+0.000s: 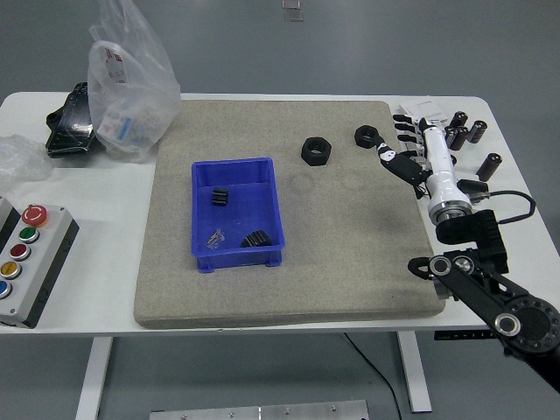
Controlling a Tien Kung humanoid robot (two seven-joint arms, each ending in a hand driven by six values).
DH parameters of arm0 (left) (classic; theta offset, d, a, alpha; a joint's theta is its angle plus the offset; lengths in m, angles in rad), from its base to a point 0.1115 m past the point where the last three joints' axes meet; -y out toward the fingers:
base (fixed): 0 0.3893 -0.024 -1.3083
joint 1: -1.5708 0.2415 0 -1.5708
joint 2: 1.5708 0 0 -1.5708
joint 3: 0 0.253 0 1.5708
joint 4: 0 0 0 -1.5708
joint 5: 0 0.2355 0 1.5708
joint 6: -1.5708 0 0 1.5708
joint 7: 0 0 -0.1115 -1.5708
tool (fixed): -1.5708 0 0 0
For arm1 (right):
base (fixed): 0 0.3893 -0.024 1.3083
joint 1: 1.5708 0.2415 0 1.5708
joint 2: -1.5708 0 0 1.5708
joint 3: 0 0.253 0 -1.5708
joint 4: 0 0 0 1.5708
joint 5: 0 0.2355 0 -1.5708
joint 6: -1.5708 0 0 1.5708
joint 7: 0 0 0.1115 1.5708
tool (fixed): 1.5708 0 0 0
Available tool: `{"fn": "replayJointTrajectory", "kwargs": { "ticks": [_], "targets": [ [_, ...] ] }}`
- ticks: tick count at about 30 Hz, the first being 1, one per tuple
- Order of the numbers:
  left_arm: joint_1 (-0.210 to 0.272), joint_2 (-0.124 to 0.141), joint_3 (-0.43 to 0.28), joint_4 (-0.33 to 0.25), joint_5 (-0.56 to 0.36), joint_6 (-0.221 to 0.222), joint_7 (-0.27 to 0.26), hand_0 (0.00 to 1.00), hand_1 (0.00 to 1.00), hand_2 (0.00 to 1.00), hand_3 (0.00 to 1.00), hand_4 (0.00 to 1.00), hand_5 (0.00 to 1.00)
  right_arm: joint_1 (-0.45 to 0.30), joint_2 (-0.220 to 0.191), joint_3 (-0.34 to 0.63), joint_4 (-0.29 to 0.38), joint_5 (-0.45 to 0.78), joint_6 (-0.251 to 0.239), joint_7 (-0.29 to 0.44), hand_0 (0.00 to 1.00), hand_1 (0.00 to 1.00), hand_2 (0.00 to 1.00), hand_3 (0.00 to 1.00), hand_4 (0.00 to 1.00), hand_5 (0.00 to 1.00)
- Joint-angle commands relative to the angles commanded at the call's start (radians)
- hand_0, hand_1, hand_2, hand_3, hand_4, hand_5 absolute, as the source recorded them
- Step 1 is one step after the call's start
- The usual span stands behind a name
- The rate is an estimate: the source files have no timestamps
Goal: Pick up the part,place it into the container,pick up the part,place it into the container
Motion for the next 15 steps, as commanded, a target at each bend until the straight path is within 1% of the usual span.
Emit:
{"fn": "replayJointTrajectory", "kwargs": {
  "ticks": [2,4,5,8,10,11,15],
  "targets": [
    [0.000,0.000,0.004,0.000,-0.003,-0.002,-0.002,0.829,0.765,0.755,0.886,0.910,0.824,-0.052,0.001,0.059,-0.001,0.078,0.030,0.078,0.655,0.711,0.734,0.713,0.694,0.317],
    [-0.001,0.000,0.006,0.000,-0.002,-0.005,-0.004,0.829,0.765,0.755,0.886,0.910,0.824,-0.100,0.002,0.111,0.004,0.156,0.050,0.156,0.655,0.711,0.734,0.713,0.694,0.317],
    [-0.002,0.000,0.007,0.000,-0.001,-0.006,-0.005,0.829,0.764,0.754,0.879,0.911,0.807,-0.123,0.004,0.138,0.008,0.198,0.058,0.198,0.656,0.710,0.731,0.707,0.709,0.378],
    [-0.007,0.004,0.010,0.000,0.002,-0.012,-0.008,0.829,0.764,0.754,0.879,0.911,0.807,-0.183,0.007,0.206,0.021,0.309,0.072,0.306,0.656,0.710,0.731,0.707,0.709,0.378],
    [-0.010,0.005,0.011,0.000,0.005,-0.015,-0.009,0.829,0.764,0.754,0.879,0.911,0.807,-0.206,0.007,0.245,0.028,0.381,0.074,0.371,0.656,0.710,0.731,0.707,0.709,0.378],
    [-0.012,0.006,0.012,0.000,0.006,-0.016,-0.010,0.829,0.763,0.754,0.871,0.812,0.596,-0.212,0.006,0.260,0.030,0.410,0.074,0.397,0.648,0.705,0.730,0.699,0.707,0.389],
    [-0.021,0.012,0.016,0.000,0.012,-0.022,-0.010,0.829,0.763,0.754,0.871,0.812,0.596,-0.228,0.004,0.304,0.039,0.517,0.074,0.496,0.648,0.705,0.730,0.699,0.707,0.389]
  ]
}}
